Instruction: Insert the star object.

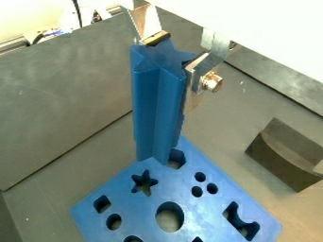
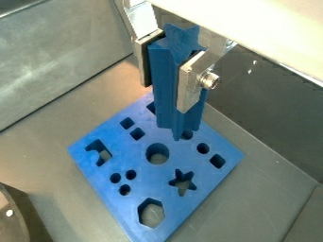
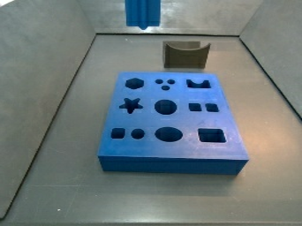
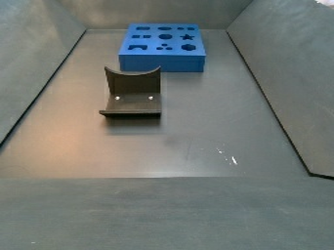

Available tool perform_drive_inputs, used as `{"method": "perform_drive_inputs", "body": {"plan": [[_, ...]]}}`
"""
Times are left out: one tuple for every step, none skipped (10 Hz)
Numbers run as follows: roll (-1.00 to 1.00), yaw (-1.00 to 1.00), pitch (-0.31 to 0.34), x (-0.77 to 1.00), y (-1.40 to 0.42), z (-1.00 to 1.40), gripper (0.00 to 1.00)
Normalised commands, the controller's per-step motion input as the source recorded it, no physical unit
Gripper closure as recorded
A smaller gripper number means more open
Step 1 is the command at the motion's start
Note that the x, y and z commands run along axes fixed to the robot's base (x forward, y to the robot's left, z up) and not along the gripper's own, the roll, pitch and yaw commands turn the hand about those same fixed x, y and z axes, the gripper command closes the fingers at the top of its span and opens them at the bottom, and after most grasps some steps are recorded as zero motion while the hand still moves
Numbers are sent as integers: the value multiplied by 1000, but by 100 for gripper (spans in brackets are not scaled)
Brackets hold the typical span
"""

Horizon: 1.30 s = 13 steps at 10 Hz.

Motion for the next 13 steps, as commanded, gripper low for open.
{"method": "perform_drive_inputs", "body": {"plan": [[274, -49, -81, 0, -100, -797, 100], [344, 0, -74, -34, -40, -651, 100], [389, 0, -63, -66, -14, -577, 100], [364, -9, -57, -69, -34, -631, 100], [276, -29, -90, -66, -14, -783, 100], [119, -37, -121, -37, 0, -760, 100], [0, -17, -107, 0, 0, -597, 100], [0, -9, -110, 0, 0, -506, 100], [0, -3, -90, 0, 0, -503, 100], [3, 0, -74, 0, 0, -491, 100], [9, 0, -80, 0, 0, -509, 100], [11, 0, -134, 0, 0, -517, 100], [4, 0, -113, 0, 0, -483, 100]]}}
